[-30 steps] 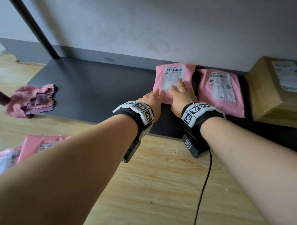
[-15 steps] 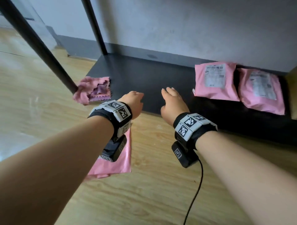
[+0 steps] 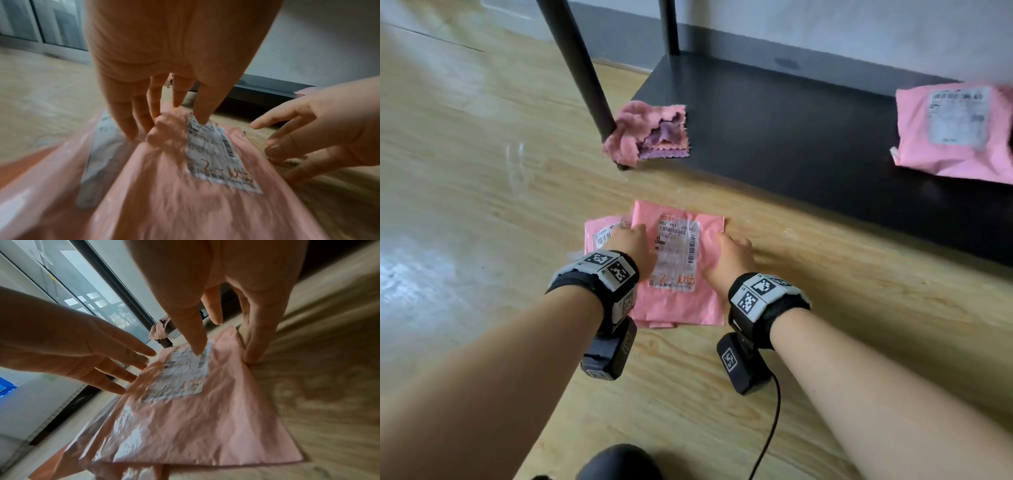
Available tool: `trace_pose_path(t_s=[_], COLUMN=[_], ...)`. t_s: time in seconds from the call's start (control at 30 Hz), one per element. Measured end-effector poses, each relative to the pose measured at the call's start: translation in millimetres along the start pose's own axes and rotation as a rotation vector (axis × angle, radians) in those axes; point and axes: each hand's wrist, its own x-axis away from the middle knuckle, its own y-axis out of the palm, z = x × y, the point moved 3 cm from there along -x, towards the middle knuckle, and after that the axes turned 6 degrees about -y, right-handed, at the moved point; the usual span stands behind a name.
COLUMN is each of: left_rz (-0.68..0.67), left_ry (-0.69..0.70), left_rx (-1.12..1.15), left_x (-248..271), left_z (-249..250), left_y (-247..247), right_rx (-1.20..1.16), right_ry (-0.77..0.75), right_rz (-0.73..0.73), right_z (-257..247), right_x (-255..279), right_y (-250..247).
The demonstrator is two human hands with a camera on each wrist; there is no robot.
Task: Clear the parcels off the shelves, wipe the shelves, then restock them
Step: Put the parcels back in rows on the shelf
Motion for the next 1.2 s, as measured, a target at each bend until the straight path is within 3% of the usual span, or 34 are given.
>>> trace_pose_path(t_s=[0.2,0.5,0.73,0.83,0.93,1.03,1.13,1.2], left_rz=[0.079,0.266,0.396,0.449,0.364,0.208,0.187,0.206], left_ry=[0.017,0.158,0.404,0.512,0.558,0.596,0.633,0.661], left_rx=[0.201,0.196,0.326,0.239,0.076,-0.123,-0.200,-0.215], left_x=[6.6,15.6,1.1,-0.3,-5.0,-19.3,-30.6,-35.1], left_z=[-6.8,2.8,76.6,125.9,164.9,187.9,203.0,213.7], left_y=[-0.5,-23.8,-71.0,-85.9,-71.8,-37.9,-18.1,-15.4], right_rx=[-0.042,-0.004,-0.011,0.056,0.215,0.384,0.395,0.410], right_ry=[-0.034,-0.059,-0.064,-0.017,0.086,-0.029,-0.079,-0.064], right_rz=[0.042,0.144,0.399,0.479,0.512,0.333,0.107,0.098], right_z=[-0.5,5.4,13.2,29.4,47.4,60.4,80.5,94.0], right_x=[1.5,30.0,8.6,-21.7,-43.3,-53.8,-57.6,-62.9], right_y=[-4.2,-38.7,-131.9,-183.4,-210.0,-196.5,-177.3,-179.6])
